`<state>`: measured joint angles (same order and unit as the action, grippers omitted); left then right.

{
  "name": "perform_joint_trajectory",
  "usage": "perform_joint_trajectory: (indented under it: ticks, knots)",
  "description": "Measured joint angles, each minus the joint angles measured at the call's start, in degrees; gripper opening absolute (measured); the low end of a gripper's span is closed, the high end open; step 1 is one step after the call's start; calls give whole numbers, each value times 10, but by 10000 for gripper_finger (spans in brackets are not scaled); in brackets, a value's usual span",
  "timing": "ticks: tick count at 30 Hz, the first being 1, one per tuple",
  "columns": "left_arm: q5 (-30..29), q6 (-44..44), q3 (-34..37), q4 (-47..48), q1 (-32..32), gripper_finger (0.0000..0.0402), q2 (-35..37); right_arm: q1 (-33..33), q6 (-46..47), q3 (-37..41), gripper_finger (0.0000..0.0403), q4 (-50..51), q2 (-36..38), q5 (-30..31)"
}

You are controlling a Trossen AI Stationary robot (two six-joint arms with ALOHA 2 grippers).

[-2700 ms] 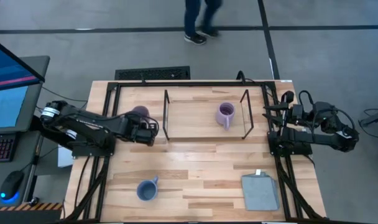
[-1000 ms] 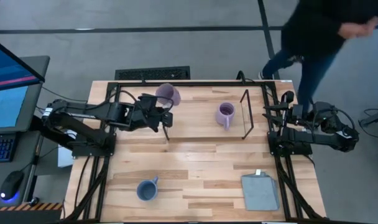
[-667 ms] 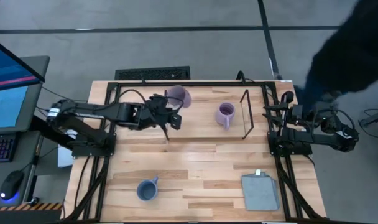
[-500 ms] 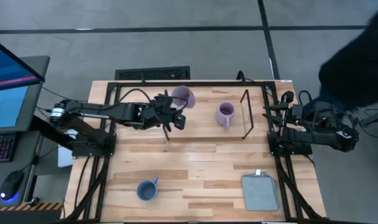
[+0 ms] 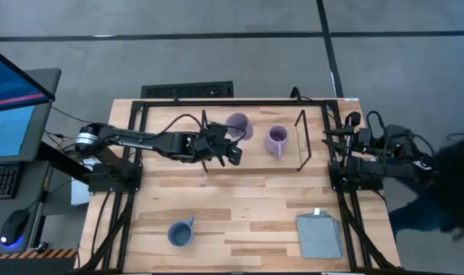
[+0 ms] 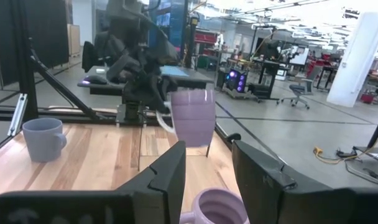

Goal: Stack small to large cups/mugs on shelf
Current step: Put the white and violet mug on the shelf

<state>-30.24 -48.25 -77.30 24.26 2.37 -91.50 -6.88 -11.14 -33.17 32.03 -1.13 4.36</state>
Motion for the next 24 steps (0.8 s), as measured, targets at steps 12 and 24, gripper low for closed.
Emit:
perform_joint_trajectory:
  ticks: [12, 24]
  knots:
    - [0, 0, -87, 7, -3, 48, -106, 0, 0, 0, 155, 0, 0, 0]
    - [-13, -54, -178, 132, -7, 48, -185, 0, 0, 0, 155, 1, 0, 0]
